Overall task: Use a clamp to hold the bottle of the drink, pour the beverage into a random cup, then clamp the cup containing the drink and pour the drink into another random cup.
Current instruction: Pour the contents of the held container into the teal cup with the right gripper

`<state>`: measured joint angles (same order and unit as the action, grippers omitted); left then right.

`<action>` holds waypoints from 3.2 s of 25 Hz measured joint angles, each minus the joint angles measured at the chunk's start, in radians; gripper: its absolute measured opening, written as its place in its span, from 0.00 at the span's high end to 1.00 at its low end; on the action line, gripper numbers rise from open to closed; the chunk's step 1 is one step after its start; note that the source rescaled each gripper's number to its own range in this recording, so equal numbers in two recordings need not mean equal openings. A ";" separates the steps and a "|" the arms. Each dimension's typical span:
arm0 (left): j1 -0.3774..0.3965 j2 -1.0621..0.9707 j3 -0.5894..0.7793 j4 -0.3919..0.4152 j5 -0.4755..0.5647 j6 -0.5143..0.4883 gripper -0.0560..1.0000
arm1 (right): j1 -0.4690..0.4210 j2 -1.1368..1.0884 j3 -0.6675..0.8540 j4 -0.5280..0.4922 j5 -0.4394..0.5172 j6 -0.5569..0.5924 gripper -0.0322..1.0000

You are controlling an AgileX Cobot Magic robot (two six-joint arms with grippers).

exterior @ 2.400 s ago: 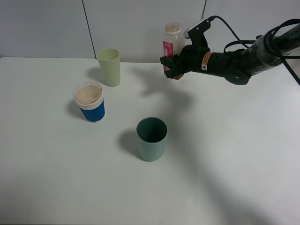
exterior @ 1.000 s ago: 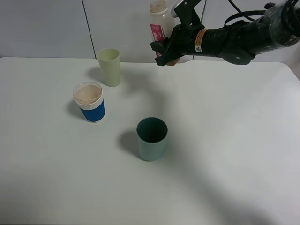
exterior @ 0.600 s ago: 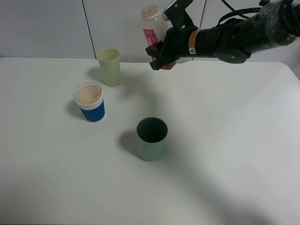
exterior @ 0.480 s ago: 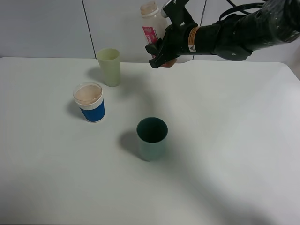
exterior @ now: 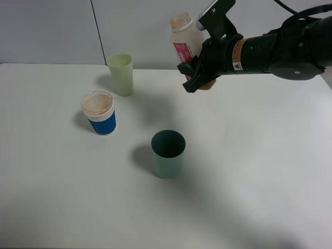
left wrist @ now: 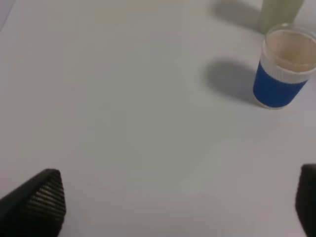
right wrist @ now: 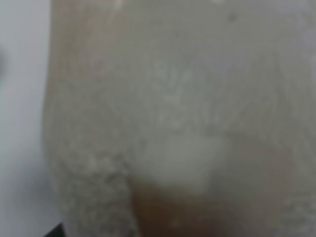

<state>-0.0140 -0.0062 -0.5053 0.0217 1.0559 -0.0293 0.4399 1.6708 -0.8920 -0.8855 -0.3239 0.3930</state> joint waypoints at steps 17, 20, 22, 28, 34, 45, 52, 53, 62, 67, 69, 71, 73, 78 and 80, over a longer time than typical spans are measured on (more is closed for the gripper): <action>0.000 0.000 0.000 0.000 0.000 0.000 0.21 | 0.147 -0.124 0.096 -0.021 0.239 -0.085 0.93; 0.000 0.000 0.000 0.000 0.000 0.000 0.21 | 0.161 -0.124 0.096 -0.023 0.238 -0.085 0.93; 0.000 0.000 0.000 0.000 0.000 0.000 0.21 | 0.161 -0.124 0.096 -0.038 0.239 -0.085 0.93; 0.000 0.000 0.000 0.000 0.000 0.000 0.21 | 0.161 -0.136 0.098 -0.161 0.247 -0.035 0.93; 0.000 0.000 0.000 0.000 0.000 0.000 0.21 | 0.161 -0.196 0.165 -0.251 0.248 0.038 0.93; 0.000 0.000 0.000 0.000 0.000 0.000 0.21 | 0.161 -0.283 0.271 -0.310 0.286 0.039 0.93; 0.000 0.000 0.000 0.000 0.000 0.000 0.21 | 0.161 -0.284 0.272 -0.408 0.309 0.046 0.93; 0.000 0.000 0.000 0.000 0.000 0.000 0.21 | 0.161 -0.284 0.272 -0.425 0.324 0.046 0.93; 0.000 0.000 0.000 0.000 0.000 0.000 0.21 | 0.161 -0.284 0.272 -0.495 0.344 0.045 0.93; 0.000 0.000 0.000 0.000 0.000 0.000 0.21 | 0.186 -0.289 0.272 -0.515 0.346 0.019 0.93; 0.000 0.000 0.000 0.000 0.000 0.000 0.21 | 0.198 -0.289 0.272 -0.515 0.346 0.012 0.93; 0.000 0.000 0.000 0.000 0.000 0.000 0.21 | 0.202 -0.289 0.272 -0.516 0.346 0.005 0.93; 0.000 0.000 0.000 0.000 0.000 0.000 0.21 | 0.202 -0.289 0.272 -0.516 0.347 -0.001 0.93; 0.000 0.000 0.000 0.000 0.000 0.000 0.21 | 0.202 -0.288 0.272 -0.486 0.365 -0.042 0.93; 0.000 0.000 0.000 0.000 0.000 0.000 0.21 | 0.202 -0.288 0.272 -0.471 0.388 -0.072 0.93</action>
<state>-0.0140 -0.0062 -0.5053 0.0217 1.0559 -0.0293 0.6420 1.3827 -0.6202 -1.3562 0.0636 0.3212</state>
